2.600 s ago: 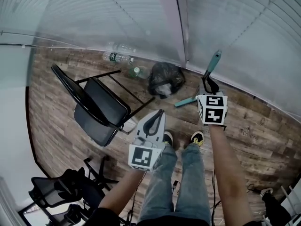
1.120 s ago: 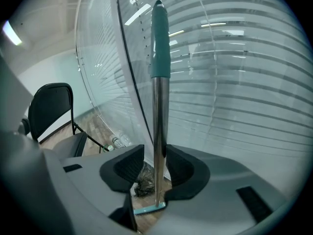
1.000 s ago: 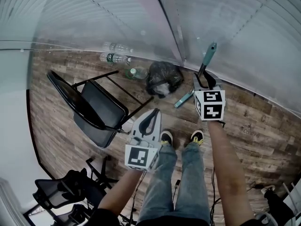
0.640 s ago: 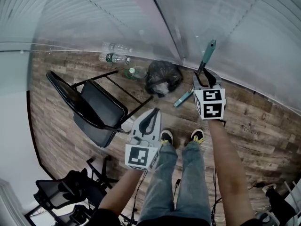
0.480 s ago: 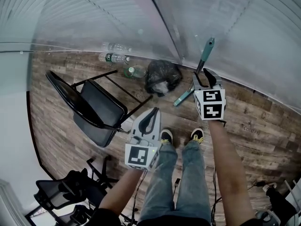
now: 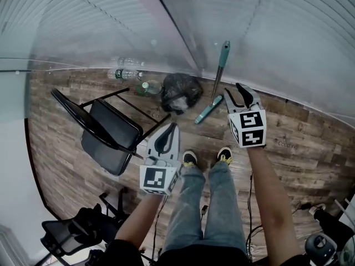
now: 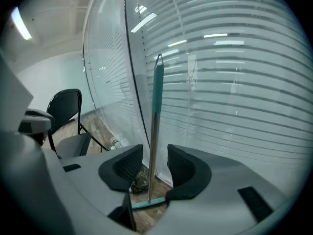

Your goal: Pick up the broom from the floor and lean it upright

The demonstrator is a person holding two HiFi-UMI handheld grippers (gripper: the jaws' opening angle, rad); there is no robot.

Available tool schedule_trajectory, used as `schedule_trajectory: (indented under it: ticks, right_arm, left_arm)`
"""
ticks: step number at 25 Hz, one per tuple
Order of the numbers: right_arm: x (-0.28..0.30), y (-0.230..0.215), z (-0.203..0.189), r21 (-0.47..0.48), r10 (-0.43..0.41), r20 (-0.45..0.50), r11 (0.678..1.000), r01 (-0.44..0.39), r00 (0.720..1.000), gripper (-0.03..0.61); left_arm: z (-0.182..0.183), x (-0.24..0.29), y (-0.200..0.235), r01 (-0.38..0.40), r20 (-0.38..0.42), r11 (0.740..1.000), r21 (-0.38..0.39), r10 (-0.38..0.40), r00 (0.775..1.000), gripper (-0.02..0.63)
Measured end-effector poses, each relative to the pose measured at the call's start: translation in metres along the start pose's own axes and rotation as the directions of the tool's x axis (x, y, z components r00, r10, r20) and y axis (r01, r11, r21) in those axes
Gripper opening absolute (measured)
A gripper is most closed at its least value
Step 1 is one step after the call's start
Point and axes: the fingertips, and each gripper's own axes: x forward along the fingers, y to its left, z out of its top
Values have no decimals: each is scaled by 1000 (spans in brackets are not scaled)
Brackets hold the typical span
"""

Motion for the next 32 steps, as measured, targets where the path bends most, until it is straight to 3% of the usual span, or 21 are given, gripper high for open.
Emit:
schedule_trajectory:
  ticks: [4,8,13,21,32]
  right_arm:
    - [-47,-1,30,-41,22,37,999,-21,999,159]
    - [-120,13,69,-125,11,77,992,-1,997,87]
    - [-220,28,134,-174,-6,211,984,44,977,46]
    - [-346,62,209,-152,-4,381,986,67,925,31]
    - [-466,87,247,-12,-88,520,994,110,850,31]
  left_arm:
    - [23,-6,-1,18,29,999,-28,-17,999,21]
    - [55,-36,-16,69,46,997,-36,-67,997,21]
    - [98,-78,-50,146,79,989,-24,-144,986,21]
    - [173,-142,-73,209,173,978,-4,-205,963,21]
    - [264,-218,-101,257,271,965,40,-258,927,21]
